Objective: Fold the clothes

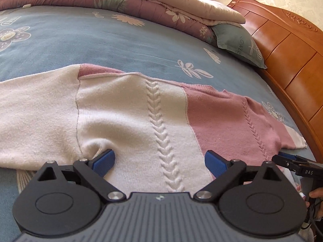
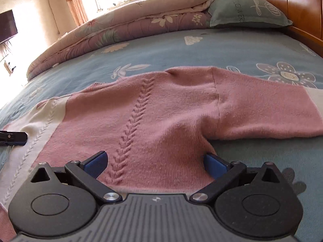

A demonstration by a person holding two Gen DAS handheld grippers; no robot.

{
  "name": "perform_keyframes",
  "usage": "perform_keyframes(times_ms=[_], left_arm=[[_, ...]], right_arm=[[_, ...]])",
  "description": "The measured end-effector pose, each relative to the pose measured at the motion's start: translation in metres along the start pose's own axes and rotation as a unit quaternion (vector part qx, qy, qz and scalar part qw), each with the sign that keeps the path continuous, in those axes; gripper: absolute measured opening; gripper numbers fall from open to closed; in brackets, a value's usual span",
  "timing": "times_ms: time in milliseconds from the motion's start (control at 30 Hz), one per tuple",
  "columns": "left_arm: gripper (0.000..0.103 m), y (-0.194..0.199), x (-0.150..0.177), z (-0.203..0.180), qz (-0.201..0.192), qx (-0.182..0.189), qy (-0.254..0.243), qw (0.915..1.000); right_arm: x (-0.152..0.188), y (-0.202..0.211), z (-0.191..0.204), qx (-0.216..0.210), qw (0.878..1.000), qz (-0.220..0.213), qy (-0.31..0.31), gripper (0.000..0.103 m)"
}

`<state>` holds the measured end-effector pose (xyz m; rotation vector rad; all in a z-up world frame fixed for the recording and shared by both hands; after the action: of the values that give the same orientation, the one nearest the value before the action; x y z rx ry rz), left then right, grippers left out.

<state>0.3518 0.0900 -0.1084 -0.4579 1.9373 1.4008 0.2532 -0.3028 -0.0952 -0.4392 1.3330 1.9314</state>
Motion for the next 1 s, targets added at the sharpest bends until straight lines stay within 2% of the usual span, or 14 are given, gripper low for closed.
perform_keyframes(times_ms=[67,200,300,367,433,500,533,600,633,667,733,800,867,1000], left_arm=[[0.096,-0.011,-0.011,0.001,0.004,-0.025,-0.008,0.9997],[0.096,-0.011,-0.025,-0.005,0.019,-0.026,-0.009,0.9994],[0.096,0.000,-0.025,-0.017,-0.002,0.018,-0.030,0.9994],[0.096,-0.005,-0.026,-0.021,0.005,0.029,-0.028,0.9992],[0.096,-0.014,-0.026,-0.021,0.016,0.028,-0.020,0.9993],[0.096,-0.019,-0.023,-0.018,0.026,0.018,-0.015,0.9994],[0.096,-0.018,-0.021,-0.017,0.029,0.001,-0.023,0.9993],[0.096,-0.016,-0.018,-0.011,0.037,-0.038,-0.053,0.9972],[0.096,-0.016,-0.016,-0.008,0.042,-0.053,-0.066,0.9955],[0.096,-0.016,-0.016,-0.004,0.046,-0.066,-0.078,0.9937],[0.096,-0.015,-0.020,0.000,0.049,-0.063,-0.070,0.9943],[0.096,-0.013,-0.019,-0.004,0.052,-0.058,-0.070,0.9945],[0.096,-0.009,-0.014,-0.011,0.053,-0.050,-0.077,0.9943],[0.096,-0.002,-0.003,-0.026,0.055,-0.035,-0.092,0.9936]], right_arm=[[-0.006,-0.006,-0.001,0.012,1.000,-0.001,0.005,0.103],[-0.018,-0.018,-0.004,0.035,0.999,-0.003,0.015,0.103],[-0.031,0.003,-0.012,-0.011,0.999,-0.043,-0.020,0.103],[-0.043,0.006,-0.020,-0.045,0.996,-0.055,-0.061,0.103],[-0.056,-0.014,-0.032,-0.076,0.988,-0.043,-0.126,0.103],[-0.060,-0.044,-0.045,-0.087,0.980,0.017,-0.177,0.103],[-0.059,-0.052,-0.049,-0.059,0.983,0.033,-0.173,0.092],[-0.062,-0.051,-0.057,-0.035,0.990,0.024,-0.134,0.074],[-0.063,-0.050,-0.060,-0.023,0.993,0.019,-0.114,0.060],[-0.064,-0.049,-0.064,-0.011,0.995,0.015,-0.095,0.052],[-0.073,-0.049,-0.073,-0.013,0.992,0.022,-0.126,0.048],[-0.077,-0.043,-0.068,-0.016,0.991,0.024,-0.134,0.057],[-0.075,-0.031,-0.049,-0.017,0.993,0.020,-0.118,0.097],[-0.045,-0.020,-0.006,-0.046,0.998,0.038,-0.027,0.099]])
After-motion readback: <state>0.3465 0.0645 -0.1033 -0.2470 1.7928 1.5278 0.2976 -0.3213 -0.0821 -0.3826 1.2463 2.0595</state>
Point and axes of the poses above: each gripper's, at about its wrist camera, not at the fingertips, and y roughly against the way its jaws point, z to its left, x to its underside, the point moved 1 cm from there along -y, roughly the way its jaws point, and after that the axes turned 13 degrees about -y, right-handed, at the moved point
